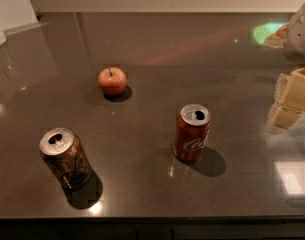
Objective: Move coke can near orange can
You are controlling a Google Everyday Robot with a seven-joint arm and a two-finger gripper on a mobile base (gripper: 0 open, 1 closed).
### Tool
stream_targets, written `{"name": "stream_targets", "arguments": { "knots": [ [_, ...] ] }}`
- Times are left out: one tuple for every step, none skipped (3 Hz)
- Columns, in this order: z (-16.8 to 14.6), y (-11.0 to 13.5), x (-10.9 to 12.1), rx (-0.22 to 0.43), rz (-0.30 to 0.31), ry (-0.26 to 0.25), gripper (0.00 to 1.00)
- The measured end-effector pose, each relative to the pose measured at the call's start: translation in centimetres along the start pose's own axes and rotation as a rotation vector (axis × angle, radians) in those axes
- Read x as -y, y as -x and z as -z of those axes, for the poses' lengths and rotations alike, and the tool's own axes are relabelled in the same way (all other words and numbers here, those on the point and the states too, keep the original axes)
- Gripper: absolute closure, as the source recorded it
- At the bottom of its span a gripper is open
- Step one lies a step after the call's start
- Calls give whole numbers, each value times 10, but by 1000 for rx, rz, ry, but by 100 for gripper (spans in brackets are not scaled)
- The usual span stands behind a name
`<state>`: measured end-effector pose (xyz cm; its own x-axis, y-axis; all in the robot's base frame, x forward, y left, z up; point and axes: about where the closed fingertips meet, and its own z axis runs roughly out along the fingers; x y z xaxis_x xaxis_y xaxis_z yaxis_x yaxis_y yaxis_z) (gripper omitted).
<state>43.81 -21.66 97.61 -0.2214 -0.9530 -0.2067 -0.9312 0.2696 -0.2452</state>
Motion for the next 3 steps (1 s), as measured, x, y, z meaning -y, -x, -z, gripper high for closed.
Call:
{"name": "stream_targets", "arguments": {
  "knots": [
    [1,3,-1,16,8,-2,0],
    [-7,17,-11,99,54,38,0],
    [-23,42,-30,222,115,104,0]
  ]
}}
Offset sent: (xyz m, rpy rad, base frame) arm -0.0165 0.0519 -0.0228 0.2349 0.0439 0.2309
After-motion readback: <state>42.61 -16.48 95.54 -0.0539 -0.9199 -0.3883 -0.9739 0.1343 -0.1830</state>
